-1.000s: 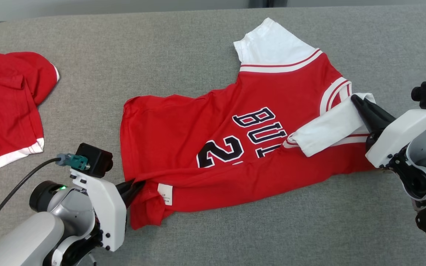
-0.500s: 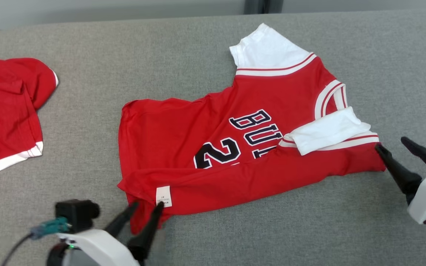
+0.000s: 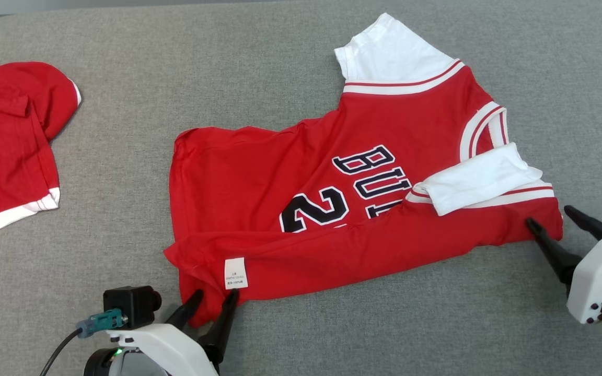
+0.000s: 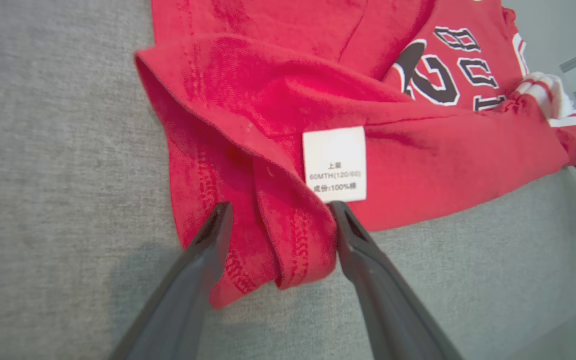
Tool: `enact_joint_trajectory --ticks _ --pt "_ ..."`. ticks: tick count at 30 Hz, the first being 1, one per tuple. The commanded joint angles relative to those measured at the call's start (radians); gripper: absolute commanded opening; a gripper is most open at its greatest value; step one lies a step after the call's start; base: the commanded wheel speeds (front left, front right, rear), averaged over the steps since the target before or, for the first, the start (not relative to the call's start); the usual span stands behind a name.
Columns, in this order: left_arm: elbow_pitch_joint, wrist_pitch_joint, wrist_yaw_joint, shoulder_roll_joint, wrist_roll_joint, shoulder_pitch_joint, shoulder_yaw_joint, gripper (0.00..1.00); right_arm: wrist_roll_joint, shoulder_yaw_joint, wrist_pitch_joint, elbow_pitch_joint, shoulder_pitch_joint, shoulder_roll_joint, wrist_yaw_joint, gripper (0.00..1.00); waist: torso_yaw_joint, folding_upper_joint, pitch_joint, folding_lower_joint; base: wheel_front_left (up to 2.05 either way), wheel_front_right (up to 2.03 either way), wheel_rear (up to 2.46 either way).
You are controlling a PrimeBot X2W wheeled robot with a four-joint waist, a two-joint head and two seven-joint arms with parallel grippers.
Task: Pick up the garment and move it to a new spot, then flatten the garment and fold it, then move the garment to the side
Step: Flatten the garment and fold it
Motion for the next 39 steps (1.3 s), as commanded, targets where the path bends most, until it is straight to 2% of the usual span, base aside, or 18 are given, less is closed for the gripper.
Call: enact_joint_trajectory --ticks 1,7,15,16,17,18,19,20,24,29,34,39 --pt "0.008 -0.003 -0.009 -0.009 -0.009 -0.012 0.002 1.00 -0.011 -0.010 -0.006 0.009 -0.015 0.001 0.000 1.00 0.003 0.0000 0.003 0.0001 0.00 0.00 0.00" --pt "0.043 -0.015 -0.010 -0.019 -0.008 -0.011 0.004 1.00 -0.037 -0.039 -0.008 0.038 -0.031 -0.004 0.000 1.00 0.008 0.0000 0.015 0.0001 0.00 0.00 0.00" --pt "0.044 -0.022 -0.003 0.016 -0.015 0.022 0.021 1.00 -0.035 -0.038 0.012 0.056 -0.029 0.009 0.000 1.00 0.019 0.0000 0.026 0.0001 0.00 0.00 0.00" --pt "0.041 -0.020 -0.004 0.018 -0.018 0.025 0.022 0.53 -0.030 -0.032 0.017 0.058 -0.030 0.010 0.000 1.00 0.021 0.0000 0.027 0.0001 0.00 0.00 0.00" --pt "0.037 -0.018 -0.006 0.020 -0.019 0.028 0.023 0.24 -0.023 -0.027 0.023 0.059 -0.031 0.011 0.000 1.00 0.023 0.0000 0.027 0.0001 0.00 0.00 0.00" --pt "0.035 -0.014 -0.013 0.024 -0.022 0.030 0.022 0.00 -0.014 -0.024 0.023 0.060 -0.034 0.012 0.000 0.65 0.025 0.0000 0.027 0.0001 0.00 0.00 0.00" --pt "0.033 -0.010 -0.022 0.028 -0.025 0.030 0.016 0.00 -0.002 -0.023 0.022 0.061 -0.038 0.014 0.000 0.12 0.026 0.0000 0.027 0.0001 0.00 0.00 0.00" --pt "0.029 -0.008 -0.033 0.025 -0.031 0.031 0.015 0.00 0.010 -0.022 0.023 0.064 -0.040 0.016 0.000 0.00 0.028 0.0000 0.026 0.0001 0.00 0.00 0.00" --pt "0.031 -0.010 -0.081 0.026 -0.060 0.031 0.021 0.00 0.043 -0.012 0.029 0.074 -0.046 -0.002 0.000 0.00 0.034 0.0000 0.014 0.0001 0.00 0.00 0.00" --pt "0.016 -0.003 -0.128 0.072 -0.091 0.054 0.046 0.00 0.109 -0.021 0.039 0.075 -0.040 -0.016 0.000 0.00 0.035 0.0000 -0.019 0.0001 0.00 0.00 0.00" --pt "-0.047 0.012 -0.158 0.152 -0.127 0.094 0.079 0.00 0.162 -0.043 0.066 0.042 -0.006 -0.059 0.000 0.00 0.033 0.0000 -0.061 0.0001 0.00 0.00 0.00" --pt "-0.122 0.030 -0.168 0.193 -0.140 0.142 0.071 0.00 0.201 -0.062 0.098 -0.011 0.057 -0.094 0.000 0.00 0.029 0.0000 -0.082 0.0001 0.00 0.00 0.00"
